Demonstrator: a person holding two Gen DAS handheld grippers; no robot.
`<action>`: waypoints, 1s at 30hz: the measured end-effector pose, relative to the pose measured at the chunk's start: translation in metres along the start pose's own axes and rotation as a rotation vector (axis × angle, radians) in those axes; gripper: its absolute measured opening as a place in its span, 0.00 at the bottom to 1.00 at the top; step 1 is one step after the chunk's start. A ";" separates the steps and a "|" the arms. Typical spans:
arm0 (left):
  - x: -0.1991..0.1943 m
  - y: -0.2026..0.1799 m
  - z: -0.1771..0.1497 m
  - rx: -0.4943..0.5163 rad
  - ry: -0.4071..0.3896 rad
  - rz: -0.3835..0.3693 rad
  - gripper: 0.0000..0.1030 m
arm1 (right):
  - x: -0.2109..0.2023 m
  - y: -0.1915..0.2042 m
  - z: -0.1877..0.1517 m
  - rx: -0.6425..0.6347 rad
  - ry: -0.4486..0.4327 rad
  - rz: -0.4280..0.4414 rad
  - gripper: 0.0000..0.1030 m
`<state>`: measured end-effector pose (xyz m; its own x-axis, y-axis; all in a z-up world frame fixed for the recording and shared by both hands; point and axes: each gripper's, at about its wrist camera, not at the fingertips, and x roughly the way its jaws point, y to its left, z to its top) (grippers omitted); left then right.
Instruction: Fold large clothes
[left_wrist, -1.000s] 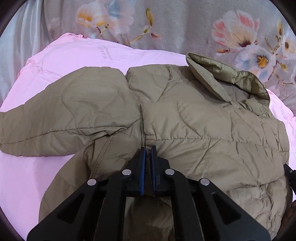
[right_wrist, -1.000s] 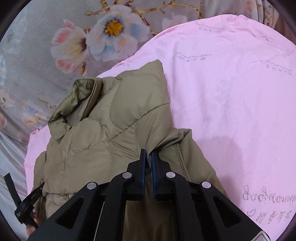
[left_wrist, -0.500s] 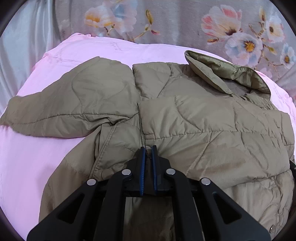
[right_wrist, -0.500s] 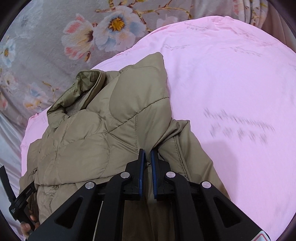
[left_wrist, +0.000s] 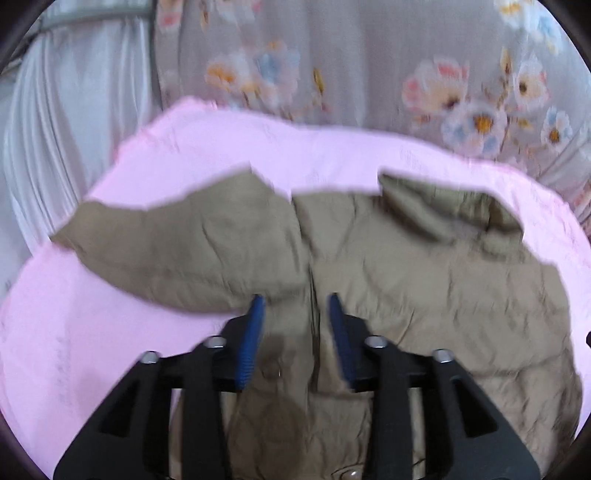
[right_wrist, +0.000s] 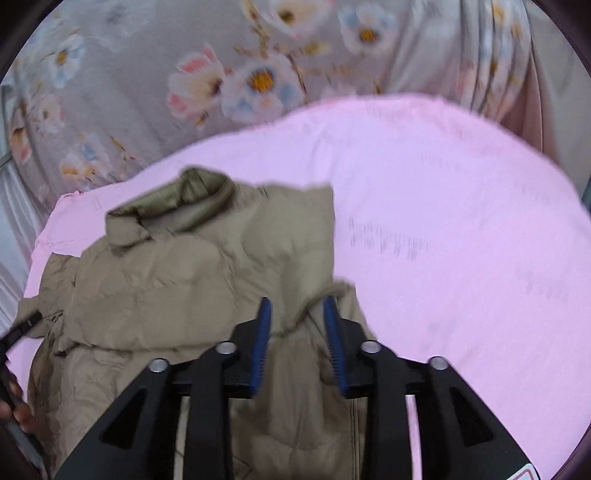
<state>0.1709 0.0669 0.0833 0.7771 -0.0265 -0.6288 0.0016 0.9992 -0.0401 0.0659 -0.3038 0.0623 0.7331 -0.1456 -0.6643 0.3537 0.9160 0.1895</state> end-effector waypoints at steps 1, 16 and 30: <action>-0.007 -0.002 0.010 -0.013 -0.026 -0.010 0.54 | -0.006 0.013 0.010 -0.033 -0.022 0.017 0.42; 0.082 -0.085 -0.013 0.113 0.130 -0.112 0.71 | 0.100 0.080 -0.011 -0.075 0.130 0.117 0.47; 0.064 -0.055 -0.004 0.007 0.106 -0.158 0.79 | 0.100 0.095 -0.016 -0.153 0.111 0.039 0.57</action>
<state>0.2178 0.0101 0.0425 0.6961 -0.1859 -0.6934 0.1234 0.9825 -0.1395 0.1633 -0.2251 0.0024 0.6733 -0.0742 -0.7356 0.2273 0.9675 0.1104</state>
